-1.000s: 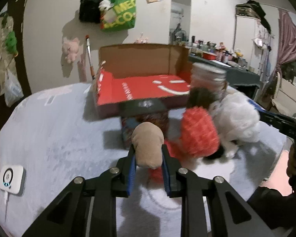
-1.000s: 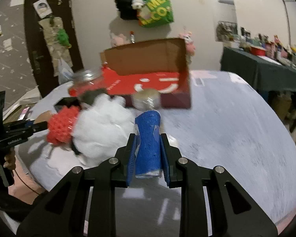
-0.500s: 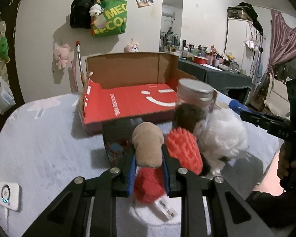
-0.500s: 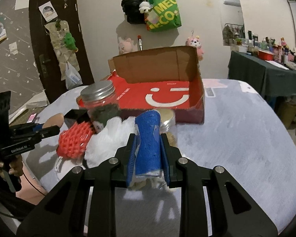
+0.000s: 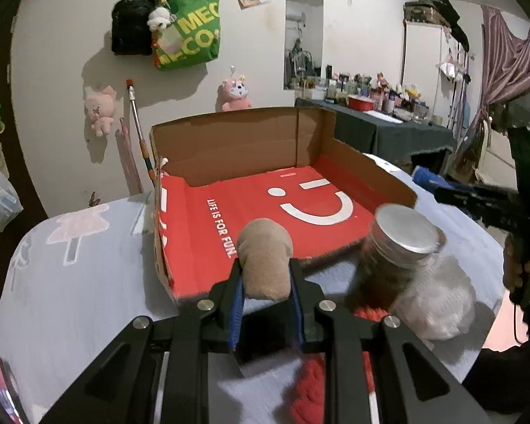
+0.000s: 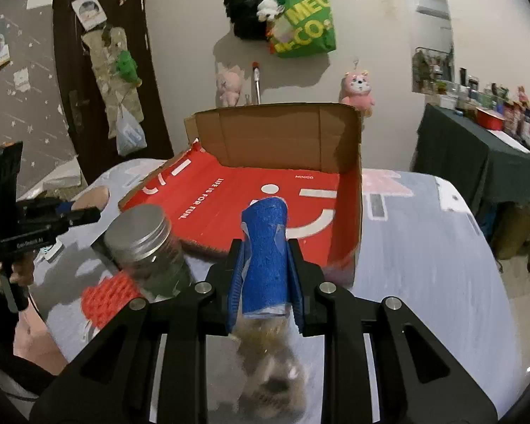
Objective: Organize soft objects
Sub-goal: 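Carry the tan pad and blue roll with both grippers into the red cardboard box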
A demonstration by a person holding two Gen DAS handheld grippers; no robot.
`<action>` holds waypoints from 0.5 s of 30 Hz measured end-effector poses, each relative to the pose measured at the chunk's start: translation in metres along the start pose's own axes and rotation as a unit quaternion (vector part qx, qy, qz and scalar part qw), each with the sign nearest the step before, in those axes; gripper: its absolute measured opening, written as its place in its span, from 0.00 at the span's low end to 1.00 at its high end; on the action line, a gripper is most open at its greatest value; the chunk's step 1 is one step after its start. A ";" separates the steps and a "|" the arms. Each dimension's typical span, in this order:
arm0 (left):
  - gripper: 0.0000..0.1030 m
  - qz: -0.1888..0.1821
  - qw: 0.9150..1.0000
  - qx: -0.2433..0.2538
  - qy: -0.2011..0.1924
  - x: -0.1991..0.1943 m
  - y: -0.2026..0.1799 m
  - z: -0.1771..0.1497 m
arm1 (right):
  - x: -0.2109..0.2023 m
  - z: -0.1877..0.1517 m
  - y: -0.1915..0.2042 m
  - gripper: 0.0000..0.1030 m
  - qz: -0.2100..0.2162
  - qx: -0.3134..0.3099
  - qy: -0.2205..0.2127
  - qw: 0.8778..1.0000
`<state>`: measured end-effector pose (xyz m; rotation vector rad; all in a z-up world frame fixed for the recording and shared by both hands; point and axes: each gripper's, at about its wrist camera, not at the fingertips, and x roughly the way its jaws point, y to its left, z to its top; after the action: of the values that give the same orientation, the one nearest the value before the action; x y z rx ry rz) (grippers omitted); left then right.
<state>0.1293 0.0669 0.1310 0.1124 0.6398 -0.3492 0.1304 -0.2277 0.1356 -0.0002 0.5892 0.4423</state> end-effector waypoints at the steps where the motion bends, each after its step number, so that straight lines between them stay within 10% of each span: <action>1: 0.23 -0.001 1.000 0.005 0.004 0.006 0.002 0.007 | 0.005 0.005 -0.002 0.22 -0.001 -0.004 0.005 1.000; 15: 0.23 0.009 0.992 0.007 0.124 0.103 0.027 0.045 | 0.127 0.051 -0.020 0.22 -0.047 -0.052 0.160 0.985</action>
<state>0.2412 0.0530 0.1043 0.1771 0.8807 -0.3258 0.2603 -0.1884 0.1076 -0.2009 0.8782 0.3835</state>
